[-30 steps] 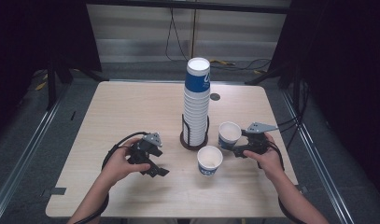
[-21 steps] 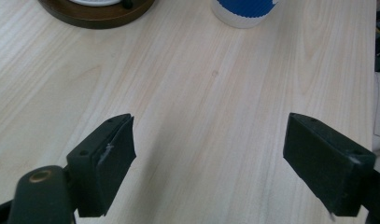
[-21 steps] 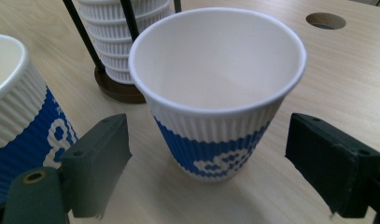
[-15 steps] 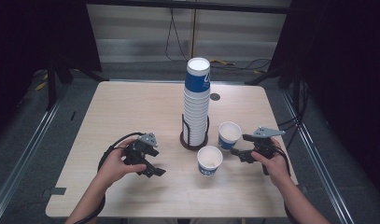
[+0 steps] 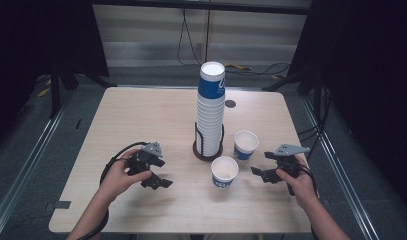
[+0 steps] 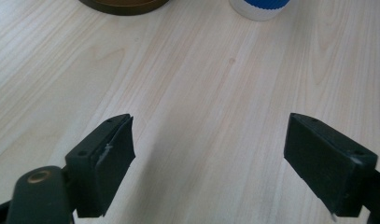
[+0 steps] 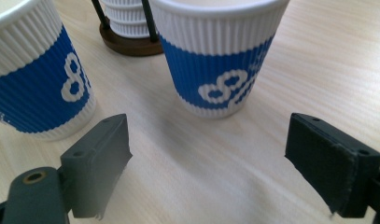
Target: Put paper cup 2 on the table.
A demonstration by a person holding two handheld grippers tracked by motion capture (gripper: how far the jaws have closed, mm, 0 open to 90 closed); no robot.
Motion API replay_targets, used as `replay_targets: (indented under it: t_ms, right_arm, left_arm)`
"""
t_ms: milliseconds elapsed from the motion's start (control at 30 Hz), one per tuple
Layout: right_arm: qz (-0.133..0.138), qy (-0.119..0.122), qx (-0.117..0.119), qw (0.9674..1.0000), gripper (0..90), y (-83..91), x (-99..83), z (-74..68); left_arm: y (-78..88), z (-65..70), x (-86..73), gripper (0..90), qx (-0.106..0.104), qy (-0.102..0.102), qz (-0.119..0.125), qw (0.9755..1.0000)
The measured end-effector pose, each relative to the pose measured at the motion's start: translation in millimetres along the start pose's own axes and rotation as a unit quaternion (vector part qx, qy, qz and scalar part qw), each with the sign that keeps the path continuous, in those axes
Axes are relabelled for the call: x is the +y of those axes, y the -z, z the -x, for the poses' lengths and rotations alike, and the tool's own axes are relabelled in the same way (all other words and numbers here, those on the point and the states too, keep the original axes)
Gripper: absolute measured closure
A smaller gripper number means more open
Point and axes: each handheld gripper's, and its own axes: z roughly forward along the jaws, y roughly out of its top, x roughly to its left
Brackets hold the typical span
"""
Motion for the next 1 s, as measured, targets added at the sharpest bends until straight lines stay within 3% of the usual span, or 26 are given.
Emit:
replay_targets:
  t_ms: [367,500,667,1000]
  right_arm:
    - [-0.012,-0.001,0.005,0.9999,13.2,9.3,-11.8,-4.7]
    - [-0.022,0.006,0.004,0.9997,13.2,11.6,-14.8,-7.2]
    - [-0.025,0.017,0.008,0.9995,13.1,12.7,-18.1,-10.4]
    - [-0.038,0.028,0.002,0.9989,13.3,15.7,-29.9,-10.5]
  left_arm:
    - [8.8,-5.9,-16.7,16.0,0.010,0.012,0.007,0.9999]
    - [9.0,-6.1,-22.2,16.0,0.013,0.025,0.020,0.9994]
    - [9.2,-10.5,-30.0,16.0,0.021,0.021,0.016,0.9994]
    - [14.2,-21.9,-50.1,15.9,0.040,0.036,0.023,0.9983]
